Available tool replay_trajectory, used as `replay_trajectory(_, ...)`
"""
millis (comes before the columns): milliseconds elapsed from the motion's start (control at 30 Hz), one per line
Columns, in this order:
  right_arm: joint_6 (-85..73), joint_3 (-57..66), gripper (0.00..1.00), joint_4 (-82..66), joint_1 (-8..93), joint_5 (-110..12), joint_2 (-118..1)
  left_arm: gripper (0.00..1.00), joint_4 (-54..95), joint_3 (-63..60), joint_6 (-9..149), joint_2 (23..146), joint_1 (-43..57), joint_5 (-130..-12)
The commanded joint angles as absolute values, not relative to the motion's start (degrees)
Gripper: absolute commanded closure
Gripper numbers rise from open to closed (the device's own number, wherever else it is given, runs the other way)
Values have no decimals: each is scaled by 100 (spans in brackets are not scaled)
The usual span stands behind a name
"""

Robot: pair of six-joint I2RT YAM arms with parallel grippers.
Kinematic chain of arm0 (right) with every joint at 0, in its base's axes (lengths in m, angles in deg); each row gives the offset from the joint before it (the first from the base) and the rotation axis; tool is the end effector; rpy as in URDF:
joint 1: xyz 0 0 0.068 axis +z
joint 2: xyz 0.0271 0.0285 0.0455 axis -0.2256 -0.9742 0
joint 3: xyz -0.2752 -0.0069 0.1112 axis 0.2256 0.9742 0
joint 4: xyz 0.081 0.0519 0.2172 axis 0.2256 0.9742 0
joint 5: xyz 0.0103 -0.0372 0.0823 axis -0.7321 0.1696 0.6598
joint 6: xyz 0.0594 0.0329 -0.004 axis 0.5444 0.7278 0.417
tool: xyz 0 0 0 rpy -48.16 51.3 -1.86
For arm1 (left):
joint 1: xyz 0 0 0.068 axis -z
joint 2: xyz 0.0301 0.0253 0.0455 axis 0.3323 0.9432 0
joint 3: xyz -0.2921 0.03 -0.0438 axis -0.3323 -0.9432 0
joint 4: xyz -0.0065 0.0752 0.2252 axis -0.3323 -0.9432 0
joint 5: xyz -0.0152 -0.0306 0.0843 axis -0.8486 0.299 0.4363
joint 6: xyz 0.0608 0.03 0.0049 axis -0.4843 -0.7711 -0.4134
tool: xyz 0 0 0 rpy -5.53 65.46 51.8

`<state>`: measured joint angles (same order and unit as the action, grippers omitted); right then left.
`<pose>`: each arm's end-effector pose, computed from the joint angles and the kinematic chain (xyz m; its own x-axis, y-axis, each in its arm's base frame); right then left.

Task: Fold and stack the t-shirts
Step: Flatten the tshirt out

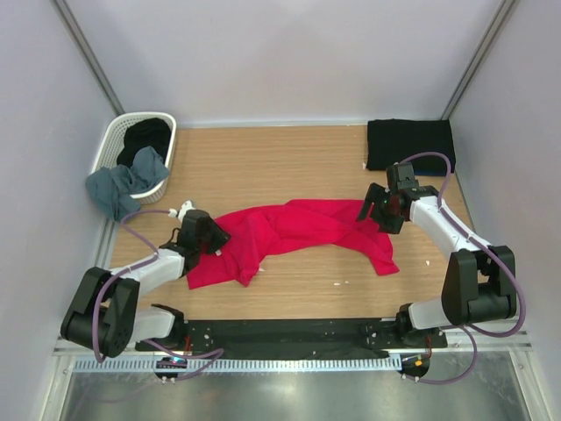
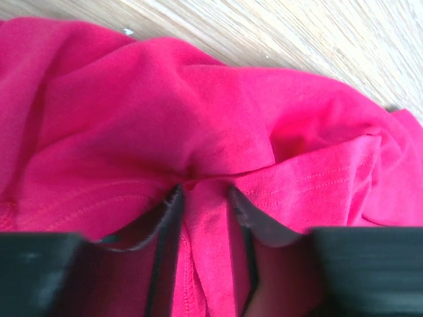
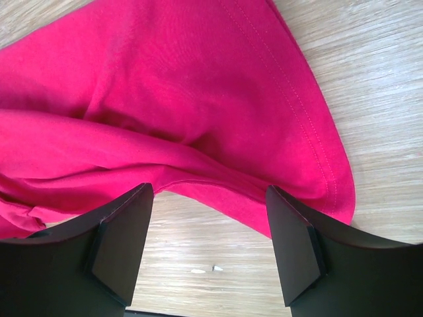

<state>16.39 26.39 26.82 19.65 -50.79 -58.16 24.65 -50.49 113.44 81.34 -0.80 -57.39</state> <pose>0.2530 0.0346 0.2383 -0.8484 0.3876 -0.3605 0.2894 0.9099 0.2971 0.2064 -0.0643 0.1745 -0.5821 -0.6604 -0.4744 -0.3801 0.7367 -0.5593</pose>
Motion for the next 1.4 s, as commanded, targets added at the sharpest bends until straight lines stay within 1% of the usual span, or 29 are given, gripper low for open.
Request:
replay_trajectory(0,1638,2530,25,2715,1990,-5321,-5752,71,2986,-5090,11343,8131,-104,-5843)
replay_trajectory(33,1656,2513,25,2732,1990,-5417,-5743,76,2994,-5073,11325,8158,-113,-5860)
replay_trajectory(67,1682,2495,25,2767,1981,-5601,-5743,84,2968,-5064,11308,8176,-113,-5852)
replay_trajectory(133,1787,2443,25,2812,1990,-5918,-5813,90,2898,-5011,11308,8132,-113,-5860)
replay_trajectory(233,1849,2337,24,2891,1990,-6139,-5866,93,2504,-4818,11246,7826,-104,-5861)
replay_trajectory(367,1884,2249,24,2786,1981,-6376,-5840,100,1461,-4467,10992,7236,-113,-5580)
replay_trajectory(500,1867,2240,25,2522,1981,-6491,-5998,100,816,-4168,10781,6595,-113,-5176)
replay_trajectory(700,2060,2381,28,2047,1990,-6131,-6262,100,-186,-3720,10473,5883,-122,-4586)
replay_trajectory(833,1973,2740,31,1889,2051,-6060,-6105,100,-801,-3403,10499,5557,-113,-4463)
replay_trajectory(867,1929,2785,32,1854,2086,-6051,-6078,100,-1168,-3351,10560,5496,-113,-4306)
replay_trajectory(967,1840,2952,32,1880,2463,-6182,-5963,100,-1820,-3236,10736,5285,-122,-3885)
replay_trajectory(1100,1963,3233,34,1924,3113,-6305,-5875,100,-2208,-3262,10956,5047,-131,-3716)
replay_trajectory(1133,2094,3390,35,1950,3297,-6315,-5849,100,-2339,-3245,11052,4942,-131,-3681)
replay_trajectory(1267,2367,3716,39,2240,3457,-6271,-5552,100,-2779,-3166,11176,4617,-131,-3312)
replay_trajectory(1367,2534,3980,39,2407,3527,-6157,-5182,100,-3113,-3183,11334,4371,-122,-3048)
